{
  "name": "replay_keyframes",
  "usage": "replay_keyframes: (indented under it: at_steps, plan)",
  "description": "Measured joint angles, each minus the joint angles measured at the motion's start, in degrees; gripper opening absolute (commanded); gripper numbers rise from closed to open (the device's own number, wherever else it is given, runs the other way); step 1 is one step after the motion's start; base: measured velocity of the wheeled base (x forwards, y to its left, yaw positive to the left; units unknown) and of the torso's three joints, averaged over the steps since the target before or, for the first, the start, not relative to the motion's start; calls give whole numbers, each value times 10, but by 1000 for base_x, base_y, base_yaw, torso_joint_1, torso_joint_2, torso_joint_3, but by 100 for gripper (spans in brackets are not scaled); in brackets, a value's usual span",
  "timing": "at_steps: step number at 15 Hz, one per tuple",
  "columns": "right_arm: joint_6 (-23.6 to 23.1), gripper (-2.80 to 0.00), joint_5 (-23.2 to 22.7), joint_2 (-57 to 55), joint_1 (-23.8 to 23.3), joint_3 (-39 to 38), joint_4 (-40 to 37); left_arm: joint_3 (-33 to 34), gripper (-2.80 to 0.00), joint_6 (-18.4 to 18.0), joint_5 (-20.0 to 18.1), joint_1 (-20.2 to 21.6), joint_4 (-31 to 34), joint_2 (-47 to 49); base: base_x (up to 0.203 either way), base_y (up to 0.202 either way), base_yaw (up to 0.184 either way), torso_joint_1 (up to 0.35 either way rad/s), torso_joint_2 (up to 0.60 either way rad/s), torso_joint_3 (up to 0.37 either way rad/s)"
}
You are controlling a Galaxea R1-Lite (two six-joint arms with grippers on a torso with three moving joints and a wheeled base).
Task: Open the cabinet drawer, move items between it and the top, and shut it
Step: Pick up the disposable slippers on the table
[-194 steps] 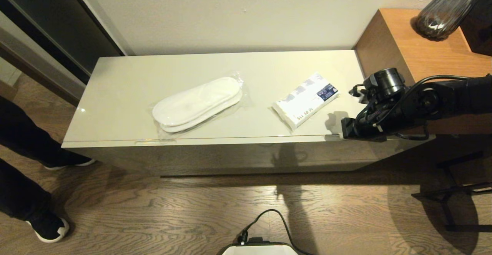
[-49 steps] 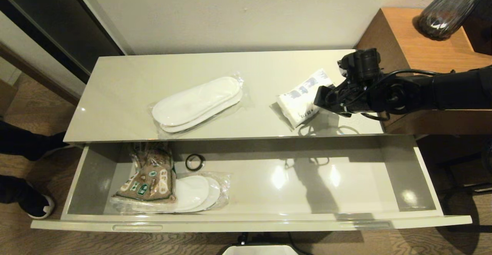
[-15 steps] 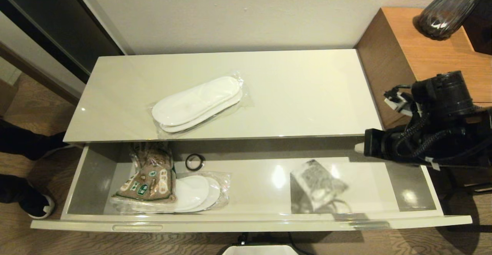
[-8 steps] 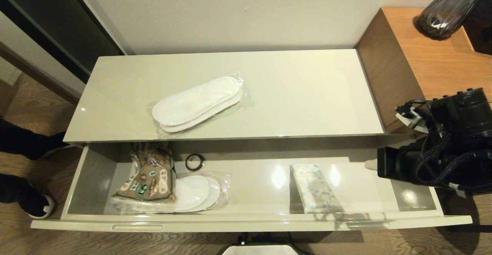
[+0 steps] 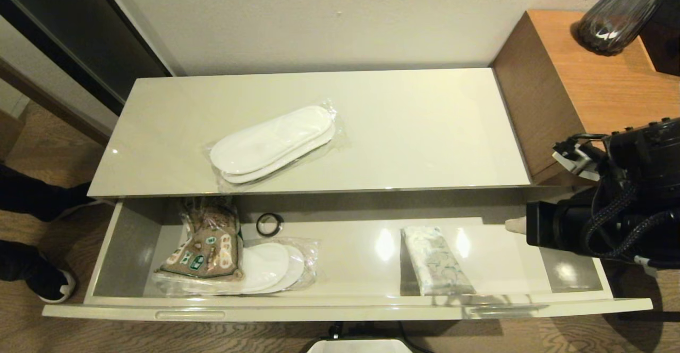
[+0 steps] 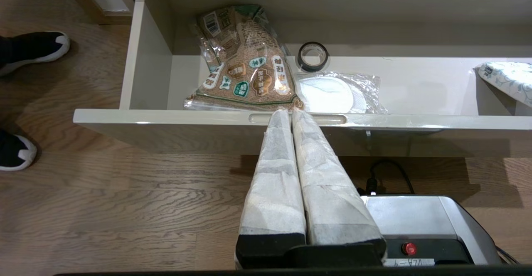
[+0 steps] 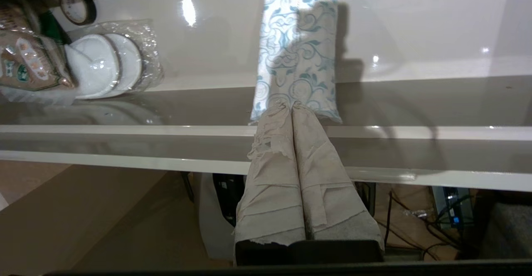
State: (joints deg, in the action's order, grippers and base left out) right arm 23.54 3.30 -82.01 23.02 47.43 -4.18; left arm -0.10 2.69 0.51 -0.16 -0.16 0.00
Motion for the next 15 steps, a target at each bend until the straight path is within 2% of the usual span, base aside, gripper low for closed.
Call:
replay_keyframes:
  at_steps: [11, 13, 15]
  plan:
    - [-13, -280, -2, -30, 24, 45, -7, 0, -280, 0, 0, 0, 0, 0, 0, 0, 0, 0, 0, 0]
    - [-28, -280, -3, -43, 24, 75, -10, 0, -280, 0, 0, -1, 0, 0, 0, 0, 0, 0, 0, 0]
    - [-40, -280, -2, -70, 26, 136, -21, 0, -280, 0, 0, 0, 0, 0, 0, 0, 0, 0, 0, 0]
